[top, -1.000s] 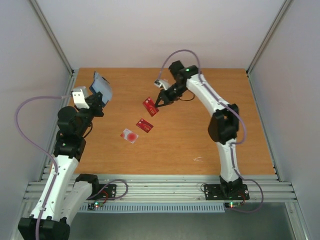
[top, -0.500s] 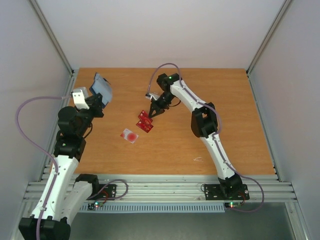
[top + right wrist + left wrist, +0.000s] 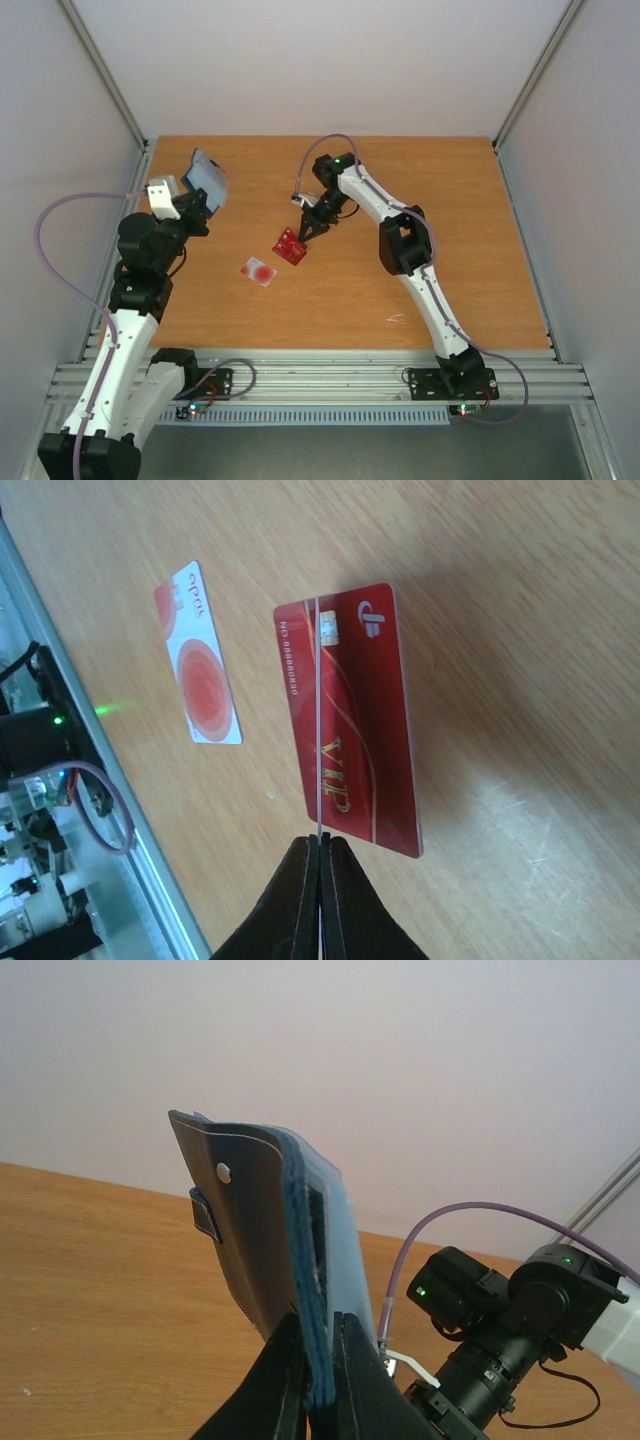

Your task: Take the credit cards out of the card holder

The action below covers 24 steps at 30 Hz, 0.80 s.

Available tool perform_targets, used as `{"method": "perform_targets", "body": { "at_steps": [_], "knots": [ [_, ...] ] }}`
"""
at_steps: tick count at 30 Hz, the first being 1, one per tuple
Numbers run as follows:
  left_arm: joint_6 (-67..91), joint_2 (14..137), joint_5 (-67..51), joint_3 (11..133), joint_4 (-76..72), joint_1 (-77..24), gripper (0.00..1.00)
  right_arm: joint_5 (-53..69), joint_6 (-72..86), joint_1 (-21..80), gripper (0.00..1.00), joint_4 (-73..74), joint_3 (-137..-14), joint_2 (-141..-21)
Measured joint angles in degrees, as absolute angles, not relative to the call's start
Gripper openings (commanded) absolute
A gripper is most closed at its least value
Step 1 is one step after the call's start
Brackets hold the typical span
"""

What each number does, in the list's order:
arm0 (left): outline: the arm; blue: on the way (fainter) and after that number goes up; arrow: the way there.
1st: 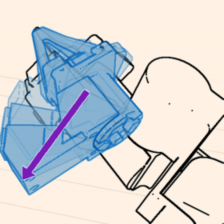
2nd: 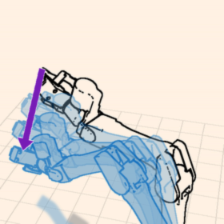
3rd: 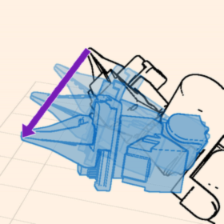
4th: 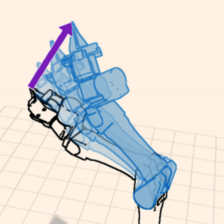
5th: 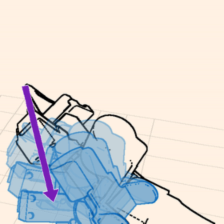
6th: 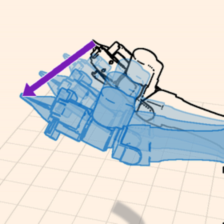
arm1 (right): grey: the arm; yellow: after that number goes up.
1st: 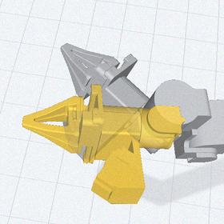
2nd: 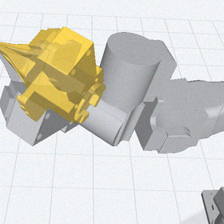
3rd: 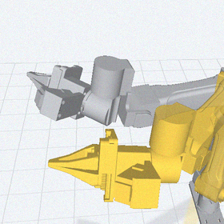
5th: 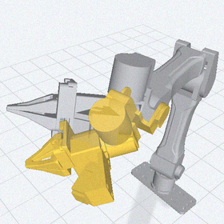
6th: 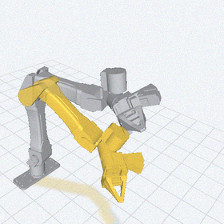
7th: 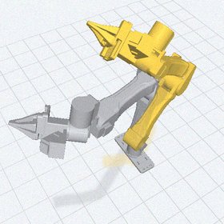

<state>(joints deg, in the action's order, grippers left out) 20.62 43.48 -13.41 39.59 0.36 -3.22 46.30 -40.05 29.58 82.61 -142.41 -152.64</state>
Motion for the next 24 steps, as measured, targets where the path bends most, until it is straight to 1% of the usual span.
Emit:
{"method": "perform_targets", "body": {
  "at_steps": [2, 5, 6, 8, 13, 14, 15, 16, 17, 18, 19, 24],
  "knots": [
    [20.75, 43.48, -13.69, 39.59, 0.32, -3.22, 0.00, 45.63, -40.01, 29.58, 0.27, 82.50, -142.41, -152.77],
    [20.84, 43.48, -13.98, 39.59, 0.32, -3.22, 0.00, 43.90, -39.70, 29.58, 0.47, 82.19, -142.41, -153.05],
    [20.95, 43.48, -14.11, 39.59, 0.32, -3.22, 0.00, 43.38, -39.20, 29.58, 0.52, 82.13, -142.43, -153.05],
    [20.99, 43.46, -14.24, 39.59, 0.32, -3.22, 0.00, 41.34, -38.70, 29.58, 0.58, 81.56, -142.67, -153.05],
    [21.02, 43.46, -15.84, 39.59, 0.14, -3.22, 0.00, 32.38, -35.53, 29.58, 0.77, 78.46, -144.64, -151.70],
    [21.04, 43.44, -16.75, 39.51, -0.19, -3.20, 0.00, 30.33, -34.87, 29.58, 0.82, 77.76, -144.70, -150.50],
    [21.04, 43.35, -17.96, 39.38, -0.64, -3.20, 0.00, 28.67, -34.39, 29.58, 0.94, 77.19, -144.70, -148.92],
    [21.04, 43.16, -20.23, 39.16, -1.39, -3.20, 0.00, 27.64, -33.98, 29.58, 0.98, 76.55, -144.53, -146.82],
    [21.04, 43.09, -20.82, 39.11, -1.61, -3.20, 0.00, 27.38, -33.74, 29.58, 0.98, 75.79, -143.90, -144.53],
    [21.39, 42.98, -23.27, 38.89, -2.92, -3.18, 0.00, 27.83, -34.04, 29.52, 0.98, 74.00, -141.69, -139.24],
    [21.93, 42.96, -25.74, 38.81, -4.43, -3.18, 0.00, 28.25, -34.02, 29.52, 0.99, 73.45, -140.88, -136.79],
    [24.03, 43.00, -38.33, 38.81, -12.01, -3.18, 0.00, 38.76, -34.24, 28.84, 0.98, 60.88, -120.46, -110.00]
  ]
}}
